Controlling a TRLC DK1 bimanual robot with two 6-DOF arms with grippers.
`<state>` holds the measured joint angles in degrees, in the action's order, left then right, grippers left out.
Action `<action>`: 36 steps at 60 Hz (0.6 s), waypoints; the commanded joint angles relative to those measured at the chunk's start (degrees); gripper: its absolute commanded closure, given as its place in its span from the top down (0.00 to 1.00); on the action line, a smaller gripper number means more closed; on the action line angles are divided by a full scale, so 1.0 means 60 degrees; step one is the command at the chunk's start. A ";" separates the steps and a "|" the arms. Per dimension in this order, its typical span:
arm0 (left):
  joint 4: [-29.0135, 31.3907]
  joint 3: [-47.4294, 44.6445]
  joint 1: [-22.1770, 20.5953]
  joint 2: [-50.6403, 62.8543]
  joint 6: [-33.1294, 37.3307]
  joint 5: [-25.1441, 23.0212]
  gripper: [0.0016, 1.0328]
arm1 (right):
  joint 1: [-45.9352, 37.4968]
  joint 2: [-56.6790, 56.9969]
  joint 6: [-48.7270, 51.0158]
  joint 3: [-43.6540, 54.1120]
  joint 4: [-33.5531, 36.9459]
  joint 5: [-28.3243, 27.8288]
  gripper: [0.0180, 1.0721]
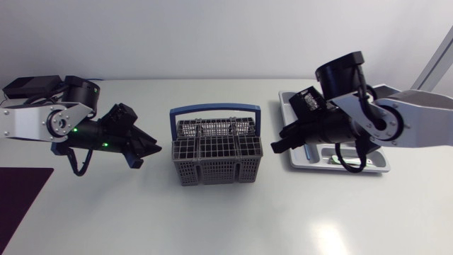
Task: Unload the cutlery basket into the drawer organizer.
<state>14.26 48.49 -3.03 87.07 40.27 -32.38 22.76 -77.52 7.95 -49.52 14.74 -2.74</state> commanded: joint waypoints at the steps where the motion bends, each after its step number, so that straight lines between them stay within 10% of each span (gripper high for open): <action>1: 0.0289 -0.0333 0.0065 -0.0654 -0.0032 -0.0170 0.57 | 0.0088 0.0688 0.0067 0.0489 -0.0040 -0.0143 0.07; 26: 0.0743 -0.1358 -0.0272 -0.2910 -0.0882 -0.0638 0.72 | 0.0703 0.2094 -0.0167 0.1192 0.0106 -0.1198 0.18; 36: 0.0743 -0.1534 -0.0111 -0.3540 -0.1219 -0.0638 0.96 | 0.0601 0.2783 -0.0123 0.1222 0.0443 -0.1125 0.85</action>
<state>18.39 40.93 -4.43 68.53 35.20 -35.57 26.57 -63.59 7.90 -43.81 16.25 -9.41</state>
